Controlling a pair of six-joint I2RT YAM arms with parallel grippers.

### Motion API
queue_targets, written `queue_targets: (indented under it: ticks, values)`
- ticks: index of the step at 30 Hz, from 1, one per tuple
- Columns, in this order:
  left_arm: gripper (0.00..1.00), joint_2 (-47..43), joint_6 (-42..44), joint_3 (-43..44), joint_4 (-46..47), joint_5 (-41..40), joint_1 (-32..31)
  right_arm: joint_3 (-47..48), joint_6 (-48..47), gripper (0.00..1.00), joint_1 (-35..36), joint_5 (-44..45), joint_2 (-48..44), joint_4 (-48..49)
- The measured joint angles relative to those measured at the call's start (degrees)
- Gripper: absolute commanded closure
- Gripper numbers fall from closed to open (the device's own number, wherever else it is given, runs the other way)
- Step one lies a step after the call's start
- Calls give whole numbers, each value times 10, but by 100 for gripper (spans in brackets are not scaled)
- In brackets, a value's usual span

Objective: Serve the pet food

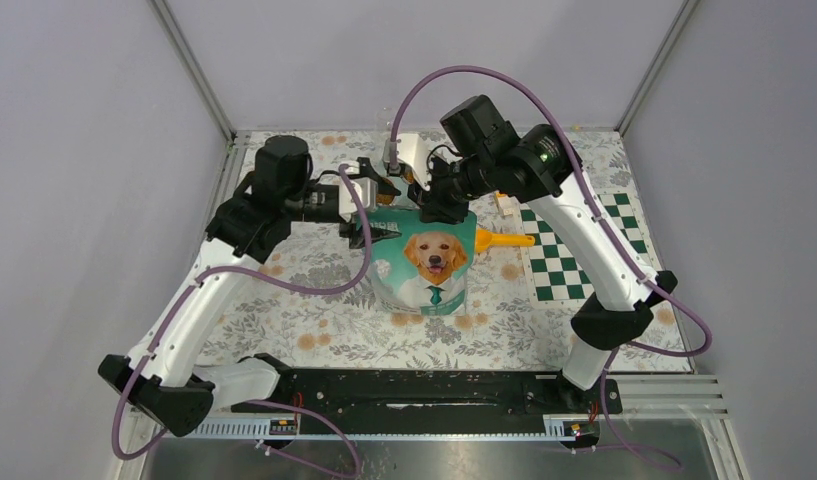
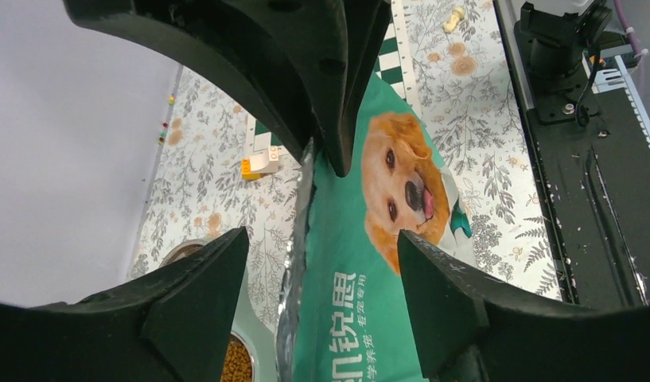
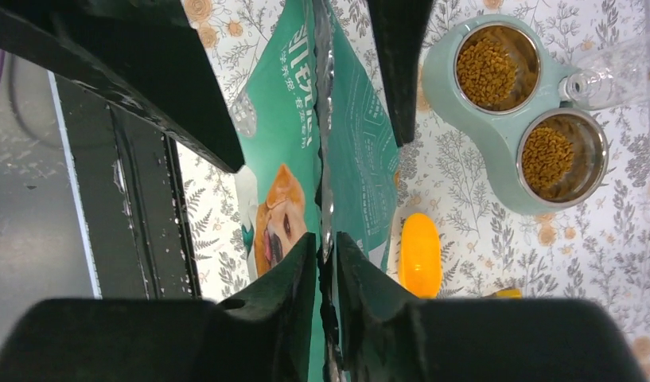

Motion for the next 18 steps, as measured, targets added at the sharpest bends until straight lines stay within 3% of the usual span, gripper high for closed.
queue_targets:
  ticks: [5,6,11,13,18]
  values:
    - [37,23,-4,0,9,-28,-15,-1,-7,95,-1,-8,2,-3]
    - [43,25,-7,0,15,-35,-18,-1,-10,100,-2,-11,2,-5]
    - [78,30,-11,0,30,-54,-29,-1,-16,100,-3,-16,2,-7]
    - [100,30,-8,0,25,-55,-30,-1,-18,100,-5,-15,2,-6]
    - [100,27,29,3,-1,-58,-36,-2,-19,100,-9,-14,2,-3]
